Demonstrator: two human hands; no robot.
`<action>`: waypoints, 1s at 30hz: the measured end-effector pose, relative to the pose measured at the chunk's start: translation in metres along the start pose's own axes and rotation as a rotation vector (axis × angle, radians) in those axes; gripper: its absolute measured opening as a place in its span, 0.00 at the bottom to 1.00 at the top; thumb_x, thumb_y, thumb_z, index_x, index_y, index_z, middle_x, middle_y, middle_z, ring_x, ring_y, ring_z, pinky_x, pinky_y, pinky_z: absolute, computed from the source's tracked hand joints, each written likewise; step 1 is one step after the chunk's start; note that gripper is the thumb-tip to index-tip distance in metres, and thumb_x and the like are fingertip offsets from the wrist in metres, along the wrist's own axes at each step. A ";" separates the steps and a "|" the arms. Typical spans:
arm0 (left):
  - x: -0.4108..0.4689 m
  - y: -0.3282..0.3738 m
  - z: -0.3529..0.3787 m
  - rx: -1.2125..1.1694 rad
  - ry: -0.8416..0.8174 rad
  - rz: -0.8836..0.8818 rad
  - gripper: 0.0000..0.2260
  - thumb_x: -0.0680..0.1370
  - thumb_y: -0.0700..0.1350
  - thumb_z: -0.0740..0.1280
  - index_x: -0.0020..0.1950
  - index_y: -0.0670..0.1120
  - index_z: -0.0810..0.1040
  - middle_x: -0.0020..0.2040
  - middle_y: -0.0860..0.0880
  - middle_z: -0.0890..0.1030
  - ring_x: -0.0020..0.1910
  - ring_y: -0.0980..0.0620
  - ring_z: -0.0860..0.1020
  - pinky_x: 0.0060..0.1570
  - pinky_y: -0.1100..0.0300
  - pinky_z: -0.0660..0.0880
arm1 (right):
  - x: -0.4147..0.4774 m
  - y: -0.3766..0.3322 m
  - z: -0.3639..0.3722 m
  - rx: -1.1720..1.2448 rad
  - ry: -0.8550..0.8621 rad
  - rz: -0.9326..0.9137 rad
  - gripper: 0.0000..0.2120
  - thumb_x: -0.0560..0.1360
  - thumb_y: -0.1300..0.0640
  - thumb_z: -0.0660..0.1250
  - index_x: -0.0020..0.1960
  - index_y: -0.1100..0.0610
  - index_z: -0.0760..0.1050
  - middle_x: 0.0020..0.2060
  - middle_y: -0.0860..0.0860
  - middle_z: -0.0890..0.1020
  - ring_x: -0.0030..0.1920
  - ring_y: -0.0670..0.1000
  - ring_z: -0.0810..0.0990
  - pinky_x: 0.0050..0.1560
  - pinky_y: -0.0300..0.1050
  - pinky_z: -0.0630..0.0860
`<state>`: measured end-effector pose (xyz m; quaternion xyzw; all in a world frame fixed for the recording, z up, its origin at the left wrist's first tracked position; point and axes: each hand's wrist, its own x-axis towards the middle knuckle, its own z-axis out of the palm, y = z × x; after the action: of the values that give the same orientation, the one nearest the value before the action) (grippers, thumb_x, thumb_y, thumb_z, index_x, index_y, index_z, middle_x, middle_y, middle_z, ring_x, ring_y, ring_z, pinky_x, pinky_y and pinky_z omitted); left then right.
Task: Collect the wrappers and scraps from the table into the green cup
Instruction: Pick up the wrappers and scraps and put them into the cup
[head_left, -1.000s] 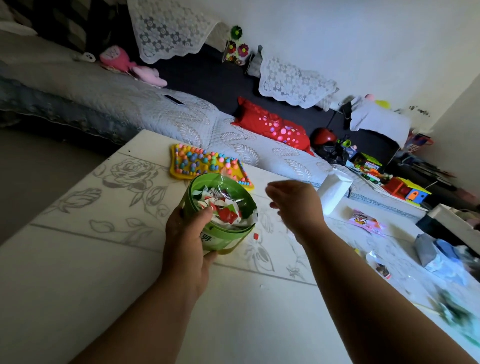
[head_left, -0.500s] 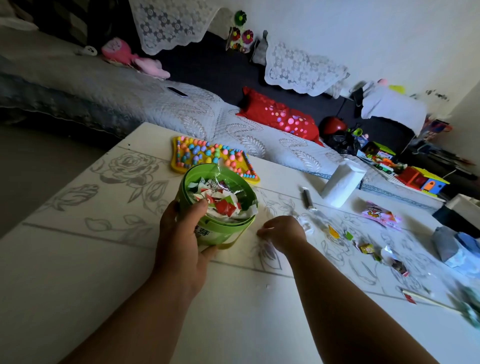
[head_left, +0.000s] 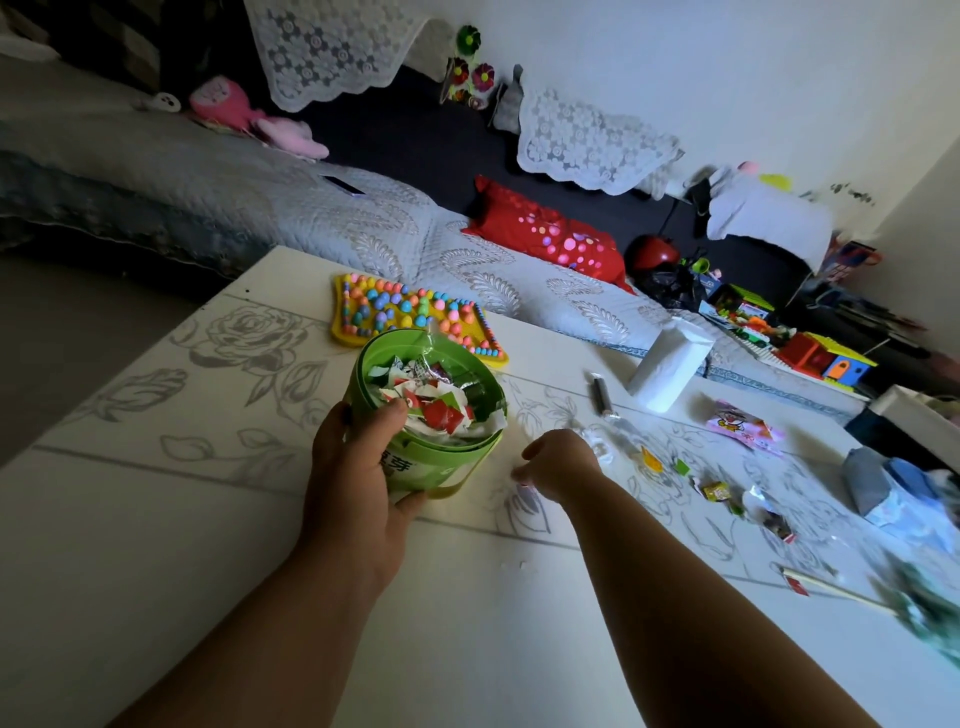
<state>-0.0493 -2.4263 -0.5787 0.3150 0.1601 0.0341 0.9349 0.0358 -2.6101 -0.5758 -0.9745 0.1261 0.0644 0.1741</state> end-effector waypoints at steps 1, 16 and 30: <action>0.000 0.001 0.001 -0.001 0.003 -0.002 0.17 0.77 0.45 0.69 0.66 0.57 0.77 0.64 0.52 0.81 0.63 0.44 0.78 0.60 0.37 0.76 | -0.001 0.000 -0.001 -0.040 -0.019 -0.005 0.15 0.71 0.57 0.72 0.56 0.61 0.80 0.53 0.55 0.83 0.53 0.53 0.81 0.51 0.41 0.77; -0.004 0.009 -0.005 0.014 0.006 0.003 0.16 0.75 0.48 0.70 0.62 0.59 0.78 0.65 0.52 0.80 0.64 0.45 0.77 0.51 0.48 0.77 | -0.019 0.026 0.007 -0.121 0.011 0.026 0.10 0.73 0.54 0.68 0.45 0.61 0.82 0.36 0.54 0.79 0.39 0.53 0.77 0.31 0.37 0.67; -0.014 -0.005 0.009 0.051 0.007 -0.003 0.17 0.76 0.46 0.71 0.64 0.58 0.77 0.61 0.53 0.82 0.60 0.47 0.80 0.56 0.44 0.77 | -0.077 -0.013 -0.055 0.497 0.440 -0.224 0.09 0.72 0.55 0.70 0.33 0.52 0.79 0.27 0.46 0.78 0.29 0.44 0.73 0.34 0.40 0.68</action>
<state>-0.0597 -2.4375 -0.5707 0.3384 0.1645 0.0297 0.9260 -0.0303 -2.6011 -0.5073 -0.9006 0.0650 -0.1993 0.3808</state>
